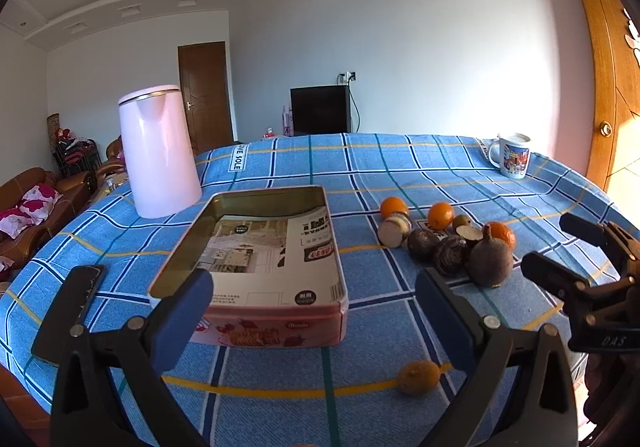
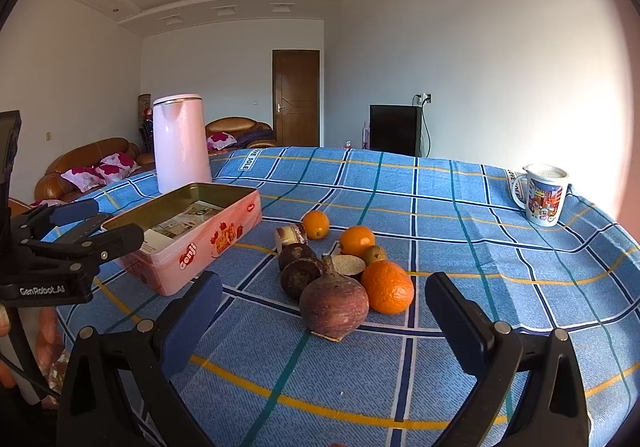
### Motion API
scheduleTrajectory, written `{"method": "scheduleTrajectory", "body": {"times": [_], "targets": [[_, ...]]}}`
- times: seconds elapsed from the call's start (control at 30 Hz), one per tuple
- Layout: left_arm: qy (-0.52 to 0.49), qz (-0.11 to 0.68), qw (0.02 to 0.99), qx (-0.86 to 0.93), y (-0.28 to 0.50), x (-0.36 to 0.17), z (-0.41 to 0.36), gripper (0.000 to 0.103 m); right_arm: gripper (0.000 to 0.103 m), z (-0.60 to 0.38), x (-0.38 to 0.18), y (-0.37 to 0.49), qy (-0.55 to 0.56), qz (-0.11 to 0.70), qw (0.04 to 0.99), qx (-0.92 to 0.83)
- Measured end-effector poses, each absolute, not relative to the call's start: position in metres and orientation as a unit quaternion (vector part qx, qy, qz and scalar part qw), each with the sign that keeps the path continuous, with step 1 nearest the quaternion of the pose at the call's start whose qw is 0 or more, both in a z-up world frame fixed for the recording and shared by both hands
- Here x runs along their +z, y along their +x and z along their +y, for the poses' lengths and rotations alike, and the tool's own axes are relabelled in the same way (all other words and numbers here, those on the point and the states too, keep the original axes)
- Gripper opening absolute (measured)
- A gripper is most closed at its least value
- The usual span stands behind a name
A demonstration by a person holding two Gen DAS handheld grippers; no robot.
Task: Organize fruits
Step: 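Grasp the small yellow fruit with the left tool while the right tool grasps the purple beetroot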
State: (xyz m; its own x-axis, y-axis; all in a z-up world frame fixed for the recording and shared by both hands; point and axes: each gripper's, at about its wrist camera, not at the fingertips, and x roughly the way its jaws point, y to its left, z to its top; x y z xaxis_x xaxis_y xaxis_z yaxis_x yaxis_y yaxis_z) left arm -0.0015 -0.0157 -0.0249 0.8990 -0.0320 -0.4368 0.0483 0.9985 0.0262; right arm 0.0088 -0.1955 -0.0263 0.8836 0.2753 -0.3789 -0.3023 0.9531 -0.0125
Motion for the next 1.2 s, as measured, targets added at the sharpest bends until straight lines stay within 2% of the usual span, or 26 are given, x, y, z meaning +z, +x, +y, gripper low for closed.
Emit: {"method": "scheduleTrajectory", "body": {"times": [0.2,0.33,0.43,0.5,0.57,0.7,0.73,1.0,1.13,1.2], "targets": [[0.042,0.249,0.966,-0.063,-0.008,-0.051,-0.039,0.101,0.102,-0.201,-0.036,0.018,-0.041,0.212,0.968,0.128],[0.056,0.265,0.958,-0.092,-0.005,-0.058,-0.053,0.085,0.101,-0.201,-0.040,0.026,-0.049,0.229,0.964,0.127],[0.049,0.277,0.954,-0.104,-0.004,-0.063,-0.053,0.083,0.100,-0.198,-0.040,0.033,-0.056,0.241,0.960,0.129],[0.047,0.284,0.951,-0.114,-0.002,-0.066,-0.054,0.075,0.096,-0.193,-0.041,0.039,-0.063,0.251,0.957,0.133],[0.047,0.293,0.947,-0.121,0.000,-0.069,-0.057,0.067,0.083,-0.188,-0.043,0.045,-0.070,0.263,0.952,0.142],[0.045,0.311,0.940,-0.135,0.004,-0.076,-0.061,0.061,0.076,-0.178,-0.053,0.054,-0.090,0.290,0.942,0.147],[0.043,0.313,0.939,-0.139,0.005,-0.077,-0.062,0.060,0.069,-0.176,-0.054,0.055,-0.095,0.294,0.940,0.148],[0.041,0.311,0.939,-0.142,0.010,-0.079,-0.063,0.060,0.068,-0.168,-0.058,0.067,-0.127,0.325,0.927,0.135],[0.049,0.308,0.940,-0.142,0.008,-0.078,-0.067,0.060,0.062,-0.168,-0.058,0.070,-0.132,0.334,0.925,0.121],[0.056,0.305,0.939,-0.147,0.007,-0.078,-0.071,0.060,0.056,-0.169,-0.058,0.070,-0.135,0.333,0.926,0.113]]}}
